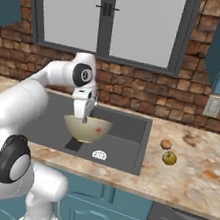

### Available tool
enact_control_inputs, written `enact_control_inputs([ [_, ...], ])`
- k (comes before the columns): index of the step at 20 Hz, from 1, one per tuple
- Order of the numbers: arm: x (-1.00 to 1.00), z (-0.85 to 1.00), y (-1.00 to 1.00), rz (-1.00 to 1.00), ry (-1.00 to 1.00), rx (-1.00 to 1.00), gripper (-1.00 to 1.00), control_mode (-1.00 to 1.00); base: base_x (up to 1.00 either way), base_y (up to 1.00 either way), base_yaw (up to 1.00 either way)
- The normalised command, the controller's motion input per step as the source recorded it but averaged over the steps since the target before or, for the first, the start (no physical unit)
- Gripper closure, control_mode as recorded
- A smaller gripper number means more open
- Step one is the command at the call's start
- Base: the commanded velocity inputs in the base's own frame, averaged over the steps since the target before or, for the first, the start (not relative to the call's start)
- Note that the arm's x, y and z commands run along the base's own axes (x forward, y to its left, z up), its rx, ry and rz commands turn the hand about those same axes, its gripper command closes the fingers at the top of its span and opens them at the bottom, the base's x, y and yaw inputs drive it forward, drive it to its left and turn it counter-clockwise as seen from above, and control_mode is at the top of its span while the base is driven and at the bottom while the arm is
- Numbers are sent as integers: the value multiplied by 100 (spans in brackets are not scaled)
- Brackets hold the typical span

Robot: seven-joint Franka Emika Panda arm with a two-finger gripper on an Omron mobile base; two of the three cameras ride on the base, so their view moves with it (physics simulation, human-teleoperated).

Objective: Remove the tangerine and squash from the sink. Then move the bowl and cup from the counter to the sink for washing.

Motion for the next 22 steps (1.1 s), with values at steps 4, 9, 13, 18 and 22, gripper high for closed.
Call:
enact_control_inputs([
  [4, 11, -7, -27, 14, 0, 0, 100, -100, 0, 0, 0],
  [9, 13, -8, -20, 15, -2, 2, 100, -100, 0, 0, 0],
  [13, 15, -10, -16, 14, -3, 6, 100, -100, 0, 0, 0],
  [18, 16, -11, -19, 11, 0, 10, 100, -100, 0, 0, 0],
  [22, 16, -12, -23, 10, 0, 11, 100, -100, 0, 0, 0],
])
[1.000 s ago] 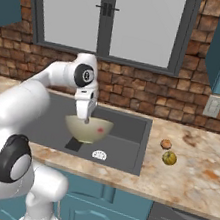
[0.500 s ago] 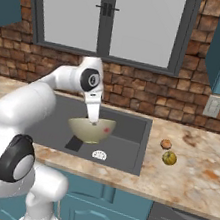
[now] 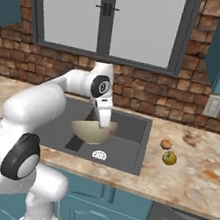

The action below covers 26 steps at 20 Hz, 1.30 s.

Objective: Remove the tangerine and squash from the sink. Then move the bowl and cup from the counter to the sink for washing.

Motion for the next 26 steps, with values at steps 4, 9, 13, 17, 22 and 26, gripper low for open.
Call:
enact_control_inputs([
  [4, 18, -12, -23, 9, 0, 11, 100, -100, 0, 0, 0],
  [9, 19, -13, -20, 6, 0, 11, 100, -100, 0, 0, 0],
  [13, 21, -15, -13, 5, -3, 12, 100, -100, 0, 0, 0],
  [17, 21, -17, -13, 6, -7, 8, 100, -100, 0, 0, 0],
  [22, 25, -20, -10, 3, -3, 5, 100, -100, 0, 0, 0],
  [26, 25, -24, -9, 3, -2, 3, 100, -100, 0, 0, 0],
])
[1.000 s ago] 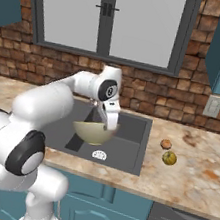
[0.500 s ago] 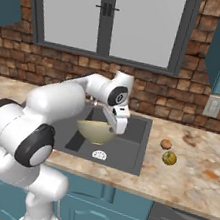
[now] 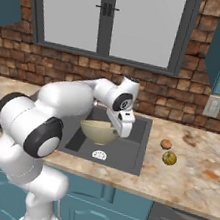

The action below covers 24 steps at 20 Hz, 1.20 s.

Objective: Remove the tangerine and squash from the sink. Then move the bowl and cup from the counter to the sink for washing.

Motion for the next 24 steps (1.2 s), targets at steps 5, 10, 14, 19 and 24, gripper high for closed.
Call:
enact_control_inputs([
  [5, 27, -26, -4, 2, -4, 1, 100, -100, 0, 0, 0],
  [10, 29, -26, -3, 3, -3, 0, 100, -100, 0, 0, 0],
  [14, 30, -25, 0, 4, -5, 2, 100, -100, 0, 0, 0],
  [19, 31, -29, 0, 6, -6, 5, 100, -100, 0, 0, 0],
  [24, 33, -30, 0, 7, -4, 8, 100, -100, 0, 0, 0],
])
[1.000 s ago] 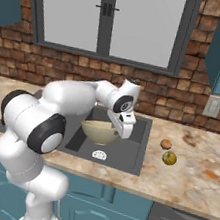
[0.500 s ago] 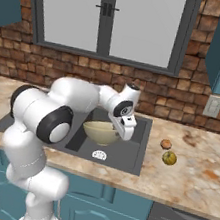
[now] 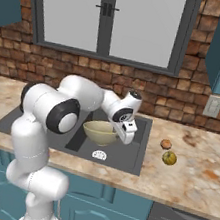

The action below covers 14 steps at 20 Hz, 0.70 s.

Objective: Remove the tangerine and squash from the sink. Then move the bowl and cup from the counter to the sink for washing.

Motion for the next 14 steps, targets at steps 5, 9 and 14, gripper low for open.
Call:
enact_control_inputs([
  [5, 35, -30, 0, 7, -2, 6, 100, -100, 0, 0, 0],
  [9, 35, -29, 0, 8, -3, 7, 100, -100, 0, 0, 0],
  [14, 34, -30, 0, 8, -3, 7, 100, -100, 0, 0, 0],
])
